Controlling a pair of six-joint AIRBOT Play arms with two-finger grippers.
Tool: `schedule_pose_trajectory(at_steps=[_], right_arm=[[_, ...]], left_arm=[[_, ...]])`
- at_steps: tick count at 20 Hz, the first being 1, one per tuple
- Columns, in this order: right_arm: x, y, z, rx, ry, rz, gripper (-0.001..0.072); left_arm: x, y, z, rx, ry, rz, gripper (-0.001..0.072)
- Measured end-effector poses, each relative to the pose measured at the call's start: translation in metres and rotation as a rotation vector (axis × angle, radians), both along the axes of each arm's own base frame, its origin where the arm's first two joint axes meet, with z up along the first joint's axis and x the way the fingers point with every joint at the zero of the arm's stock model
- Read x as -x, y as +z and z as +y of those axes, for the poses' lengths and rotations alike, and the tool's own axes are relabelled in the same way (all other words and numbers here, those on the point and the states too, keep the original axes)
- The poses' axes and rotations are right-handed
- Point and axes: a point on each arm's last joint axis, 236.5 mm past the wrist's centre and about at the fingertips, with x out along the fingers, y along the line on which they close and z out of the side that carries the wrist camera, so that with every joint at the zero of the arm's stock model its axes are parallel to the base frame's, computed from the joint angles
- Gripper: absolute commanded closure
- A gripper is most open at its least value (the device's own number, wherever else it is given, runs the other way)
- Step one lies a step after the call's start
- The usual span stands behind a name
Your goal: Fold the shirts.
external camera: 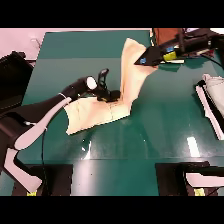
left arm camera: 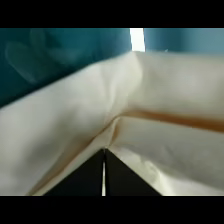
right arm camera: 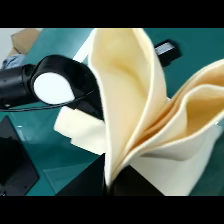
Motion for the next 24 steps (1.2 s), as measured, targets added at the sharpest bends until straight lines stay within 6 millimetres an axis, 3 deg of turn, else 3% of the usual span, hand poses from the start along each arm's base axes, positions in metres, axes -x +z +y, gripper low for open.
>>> schedule_pose_trajectory(at_steps=[2,3,6,7,8,11,13,14,17,19,22,23,24], right_arm=[[0.009,0.001,0.028,-0.012,0.048,0.001,0.0694],[0.015,0.000,0.043,-0.022,0.074,0.006,0.0694],[0.036,-0.002,0.101,-0.090,0.162,0.027,0.0692],[0.045,-0.006,0.125,-0.114,0.194,0.034,0.0606],[0.053,-0.009,0.149,-0.144,0.221,0.033,0.0413],[0.081,-0.020,0.225,-0.248,0.299,0.017,0.0390],[0.088,-0.023,0.253,-0.285,0.313,-0.011,0.0397],[0.086,-0.025,0.257,-0.281,0.313,-0.029,0.0397],[0.061,-0.042,0.238,-0.188,0.284,-0.076,0.0397],[0.034,-0.065,0.201,-0.074,0.241,-0.063,0.0397],[-0.008,-0.113,0.122,0.082,0.123,0.041,0.0396],[-0.018,-0.130,0.092,0.117,0.074,0.091,0.0367],[-0.023,-0.146,0.066,0.141,0.027,0.147,0.0193]], left_arm=[[-0.019,0.035,0.026,-0.014,0.018,-0.069,0.0680],[-0.032,0.058,0.050,-0.040,0.037,-0.122,0.0680],[-0.062,0.140,0.150,-0.156,0.152,-0.296,0.0679],[-0.065,0.172,0.189,-0.201,0.208,-0.358,0.0679],[-0.065,0.201,0.226,-0.243,0.265,-0.416,0.0679],[-0.043,0.274,0.312,-0.337,0.420,-0.550,0.0679],[-0.027,0.299,0.344,-0.382,0.483,-0.590,0.0679],[-0.020,0.307,0.353,-0.393,0.503,-0.601,0.0679],[-0.008,0.314,0.359,-0.390,0.509,-0.596,0.0680],[-0.007,0.313,0.350,-0.349,0.485,-0.590,0.0680],[-0.009,0.307,0.326,-0.308,0.419,-0.577,0.0679],[-0.011,0.303,0.313,-0.294,0.385,-0.570,0.0680],[-0.012,0.298,0.300,-0.284,0.353,-0.564,0.0680]])
